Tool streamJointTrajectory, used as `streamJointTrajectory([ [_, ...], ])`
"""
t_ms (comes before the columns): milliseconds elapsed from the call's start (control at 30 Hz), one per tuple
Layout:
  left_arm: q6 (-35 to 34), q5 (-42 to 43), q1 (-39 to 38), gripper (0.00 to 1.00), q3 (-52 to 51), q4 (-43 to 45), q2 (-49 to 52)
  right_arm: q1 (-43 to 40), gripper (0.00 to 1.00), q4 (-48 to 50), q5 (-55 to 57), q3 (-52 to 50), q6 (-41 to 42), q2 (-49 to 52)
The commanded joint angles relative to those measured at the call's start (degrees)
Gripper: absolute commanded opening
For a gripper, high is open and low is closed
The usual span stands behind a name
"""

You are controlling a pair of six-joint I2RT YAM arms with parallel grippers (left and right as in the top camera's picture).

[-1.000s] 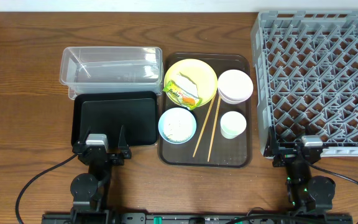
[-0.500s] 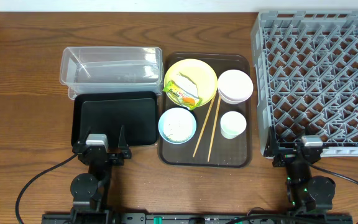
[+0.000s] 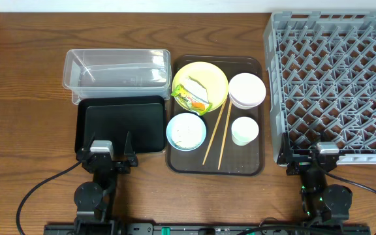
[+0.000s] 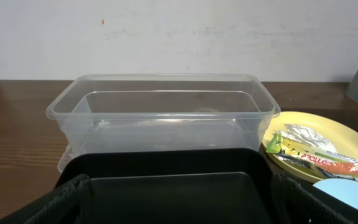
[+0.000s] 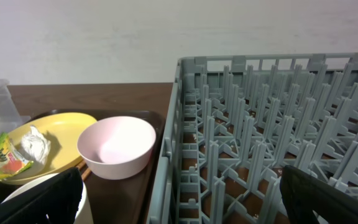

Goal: Sort waste into correct bins and load items into the dishwasher rack

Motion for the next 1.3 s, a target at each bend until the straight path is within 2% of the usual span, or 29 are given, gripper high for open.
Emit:
streamJointTrajectory([
  [0, 0.15, 0.52, 0.24, 0.93, -0.48, -2.67, 0.0, 0.76, 0.99, -0.17, 0.15, -0.07, -0.07, -0.09],
  [467, 0.07, -0.11, 0.24, 0.93, -0.48, -2.67, 0.04, 0.76, 0.99, -0.13, 0.11, -0.07, 1.9, -0.09],
  [633, -2.93, -0.72, 0.24, 0.93, -0.2, -2.99, 0.83, 0.76, 0.99, -0.26, 0.13, -0.07, 1.88, -0.04],
  [733, -3.8, -0.76, 0.24, 0.93, 2.08, -6.29, 2.89, 0.76, 0.99, -0.26, 0.13, -0.04, 1.88, 0.26],
  [900, -3.8, -0.72, 0.24, 0.93, 9.75, -13.38, 10.32, 0.76, 0.99, -2.4, 0.46, 2.73, 1.88, 2.78],
  [1033, -3.78, -0.74, 0.24, 0.93, 17.31, -17.62, 18.82, 0.76, 0.99, -5.86, 0.57, 6.97, 1.79, 8.63],
  [1267, -5.11, -0.48, 0.24, 0.93, 35.91, -31.28, 37.66, 0.76, 0.99, -12.22, 0.57, 20.65, -0.37, 26.84],
])
